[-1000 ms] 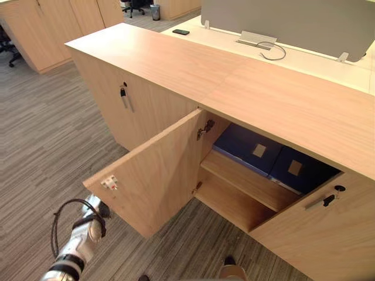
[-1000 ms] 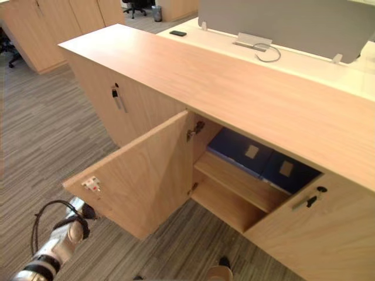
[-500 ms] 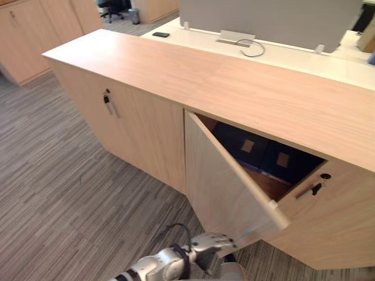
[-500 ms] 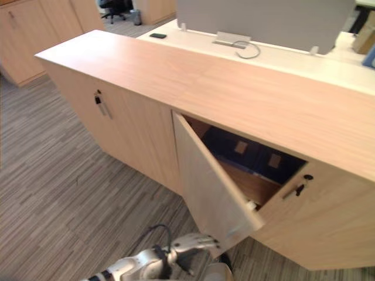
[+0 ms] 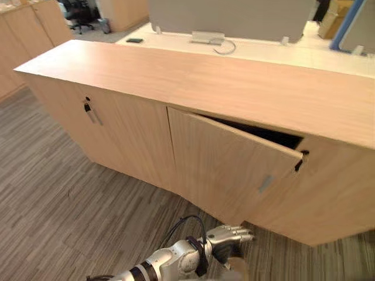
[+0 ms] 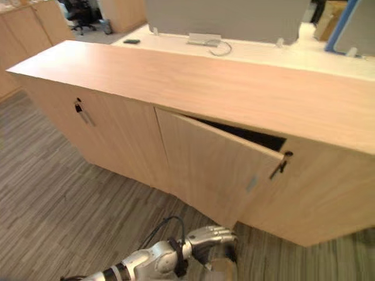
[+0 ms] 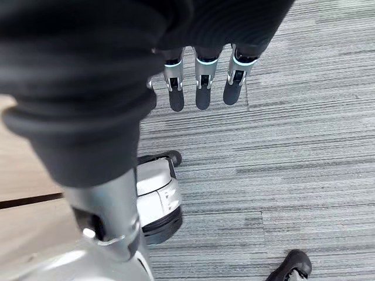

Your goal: Walk over to the cabinet, pick up the folder, carry it to the office cabinet, place the folder inside the office cabinet, then close the office cabinet door

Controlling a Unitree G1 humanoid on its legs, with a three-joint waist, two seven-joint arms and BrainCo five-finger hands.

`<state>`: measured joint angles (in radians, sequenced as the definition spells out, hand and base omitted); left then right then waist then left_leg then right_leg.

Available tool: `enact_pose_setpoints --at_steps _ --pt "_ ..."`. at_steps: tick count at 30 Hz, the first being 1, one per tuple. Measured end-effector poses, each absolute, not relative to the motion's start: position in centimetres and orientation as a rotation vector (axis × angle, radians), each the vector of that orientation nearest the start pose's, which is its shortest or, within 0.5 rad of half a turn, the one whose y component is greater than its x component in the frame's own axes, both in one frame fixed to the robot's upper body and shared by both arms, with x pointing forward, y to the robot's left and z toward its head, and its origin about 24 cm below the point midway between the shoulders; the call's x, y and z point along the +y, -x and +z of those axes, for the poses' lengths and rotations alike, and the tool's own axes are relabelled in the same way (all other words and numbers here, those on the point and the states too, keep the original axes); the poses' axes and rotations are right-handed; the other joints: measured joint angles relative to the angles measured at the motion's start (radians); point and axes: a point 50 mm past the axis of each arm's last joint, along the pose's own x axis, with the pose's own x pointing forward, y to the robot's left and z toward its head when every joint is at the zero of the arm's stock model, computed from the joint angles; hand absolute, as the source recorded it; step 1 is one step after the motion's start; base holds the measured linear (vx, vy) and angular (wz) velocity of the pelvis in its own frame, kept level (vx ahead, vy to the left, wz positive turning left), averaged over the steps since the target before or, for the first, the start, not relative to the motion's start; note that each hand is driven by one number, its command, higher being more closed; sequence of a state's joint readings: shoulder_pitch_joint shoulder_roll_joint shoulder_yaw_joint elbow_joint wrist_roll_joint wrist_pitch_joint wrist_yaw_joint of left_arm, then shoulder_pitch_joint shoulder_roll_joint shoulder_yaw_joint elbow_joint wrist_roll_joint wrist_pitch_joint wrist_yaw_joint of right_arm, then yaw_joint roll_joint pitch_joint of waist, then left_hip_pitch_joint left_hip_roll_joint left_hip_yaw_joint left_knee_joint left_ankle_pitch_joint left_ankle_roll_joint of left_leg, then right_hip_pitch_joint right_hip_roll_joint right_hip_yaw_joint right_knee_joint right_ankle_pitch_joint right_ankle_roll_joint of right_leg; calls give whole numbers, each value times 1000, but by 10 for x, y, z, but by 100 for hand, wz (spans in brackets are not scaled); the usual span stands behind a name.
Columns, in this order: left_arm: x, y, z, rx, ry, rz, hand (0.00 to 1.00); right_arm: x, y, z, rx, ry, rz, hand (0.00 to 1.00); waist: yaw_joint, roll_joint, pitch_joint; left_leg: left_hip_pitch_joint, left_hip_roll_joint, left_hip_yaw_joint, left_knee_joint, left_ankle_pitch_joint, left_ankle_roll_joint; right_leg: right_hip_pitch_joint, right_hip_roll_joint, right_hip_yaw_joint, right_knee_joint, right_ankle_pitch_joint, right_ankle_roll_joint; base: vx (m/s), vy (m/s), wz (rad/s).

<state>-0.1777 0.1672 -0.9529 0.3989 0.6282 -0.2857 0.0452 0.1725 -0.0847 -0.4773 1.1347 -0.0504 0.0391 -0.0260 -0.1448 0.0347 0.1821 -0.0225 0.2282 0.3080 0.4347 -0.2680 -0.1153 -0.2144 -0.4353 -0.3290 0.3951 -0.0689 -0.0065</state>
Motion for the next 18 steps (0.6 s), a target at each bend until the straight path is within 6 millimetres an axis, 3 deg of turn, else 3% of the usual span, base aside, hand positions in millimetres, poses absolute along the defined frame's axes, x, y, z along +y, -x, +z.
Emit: enact_pose_setpoints --at_steps 2,4,5,6,11,14,15,16,18 --pt "-4 -176 -32 -217 -841 -1064 0 -228 -26 -170 1299 -138 -498 0 4 -7 21 27 2 41 -26 5 2 -5 -16 -85 190 -14 14 -81 197 -81" --pt "0 -176 -32 -181 -806 -1029 0 -224 -23 -171 1322 -136 -487 0 18 -29 2 33 -17 84 -77 27 -3 66 33 -149 74 -20 25 -13 97 -62" --pt "2 -179 -30 -175 -789 -1003 0 -224 -25 -172 1330 -120 -472 0 27 -43 -7 12 -21 107 -82 35 0 98 77 -161 -55 -5 85 71 6 -59" --pt "3 -182 -27 -169 -776 -975 0 -226 -29 -171 1320 -114 -473 0 28 -31 -2 -9 -10 124 -92 52 -5 89 106 -159 -100 33 104 64 -3 -48" --pt "27 -193 -34 -7 -650 -794 0 -225 -37 -170 1298 -99 -494 0 26 -28 -7 31 -12 127 -215 140 -23 83 153 -161 -131 42 105 97 -76 -12" --pt "68 -208 -62 260 -501 -528 0 -226 -39 -169 1290 -98 -514 0 31 -29 -10 42 -9 128 -264 177 -23 81 173 -165 -147 40 101 22 -91 -2" --pt "91 -208 -79 390 -457 -412 0 -226 -39 -169 1288 -101 -518 0 29 -27 -15 43 -5 131 -267 180 -23 79 179 -163 -149 38 97 18 -59 -8" --pt "104 -206 -87 457 -432 -348 0 -226 -39 -169 1286 -103 -519 0 28 -28 -16 45 -2 134 -268 181 -23 79 182 -161 -150 37 96 25 -43 -12" --pt "155 -186 -118 707 -325 -83 0 -224 -38 -169 1283 -101 -512 0 26 -31 -19 48 6 145 -262 192 -33 83 192 -157 -159 37 95 30 -35 -9"
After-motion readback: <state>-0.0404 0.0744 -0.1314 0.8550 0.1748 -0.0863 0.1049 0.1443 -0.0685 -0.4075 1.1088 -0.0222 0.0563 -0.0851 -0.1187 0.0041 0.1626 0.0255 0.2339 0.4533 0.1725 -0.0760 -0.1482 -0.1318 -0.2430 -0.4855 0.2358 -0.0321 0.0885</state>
